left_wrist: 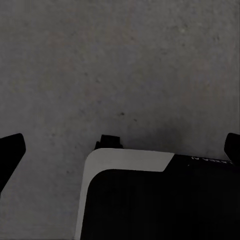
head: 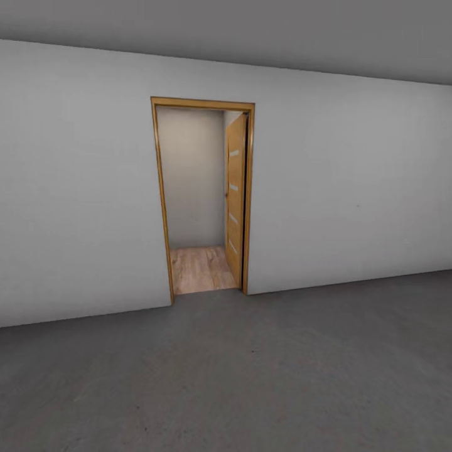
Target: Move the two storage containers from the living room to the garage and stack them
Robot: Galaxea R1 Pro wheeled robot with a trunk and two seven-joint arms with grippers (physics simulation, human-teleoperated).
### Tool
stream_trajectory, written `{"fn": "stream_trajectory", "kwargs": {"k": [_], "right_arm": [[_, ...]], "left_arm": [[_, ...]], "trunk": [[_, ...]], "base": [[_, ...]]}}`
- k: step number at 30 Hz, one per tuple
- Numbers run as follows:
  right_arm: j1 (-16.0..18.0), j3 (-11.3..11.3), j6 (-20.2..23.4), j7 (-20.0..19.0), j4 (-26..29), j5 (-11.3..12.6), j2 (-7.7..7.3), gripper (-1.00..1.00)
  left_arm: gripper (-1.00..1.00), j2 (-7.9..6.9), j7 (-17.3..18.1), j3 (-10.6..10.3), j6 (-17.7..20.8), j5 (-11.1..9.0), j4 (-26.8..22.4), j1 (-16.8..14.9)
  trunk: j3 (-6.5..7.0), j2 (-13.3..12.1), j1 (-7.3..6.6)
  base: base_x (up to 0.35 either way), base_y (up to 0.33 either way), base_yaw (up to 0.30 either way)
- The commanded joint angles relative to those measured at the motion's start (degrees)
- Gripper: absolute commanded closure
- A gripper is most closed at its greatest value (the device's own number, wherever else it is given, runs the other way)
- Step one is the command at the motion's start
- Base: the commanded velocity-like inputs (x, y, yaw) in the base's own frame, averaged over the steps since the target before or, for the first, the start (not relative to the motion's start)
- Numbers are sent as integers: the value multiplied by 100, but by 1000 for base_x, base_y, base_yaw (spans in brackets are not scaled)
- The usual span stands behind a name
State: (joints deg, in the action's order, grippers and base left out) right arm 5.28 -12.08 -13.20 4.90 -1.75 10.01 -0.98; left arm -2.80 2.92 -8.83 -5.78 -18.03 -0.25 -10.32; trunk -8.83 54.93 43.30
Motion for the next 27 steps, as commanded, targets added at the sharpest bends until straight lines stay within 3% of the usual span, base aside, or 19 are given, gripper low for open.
{"fn": "stream_trajectory", "kwargs": {"k": [1, 27], "right_arm": [[8, -49, -41, 3, -18, 54, 3, -100], [8, -71, -84, 15, -10, 15, 1, -100]], "left_arm": [[-100, -1, 24, -48, -19, -61, 8, -5], [-100, -1, 16, -53, 5, -91, 6, -5]], "trunk": [[-8, 5, 4], [-8, 5, 4]], "base": [[321, 0, 0], [322, 0, 0]]}}
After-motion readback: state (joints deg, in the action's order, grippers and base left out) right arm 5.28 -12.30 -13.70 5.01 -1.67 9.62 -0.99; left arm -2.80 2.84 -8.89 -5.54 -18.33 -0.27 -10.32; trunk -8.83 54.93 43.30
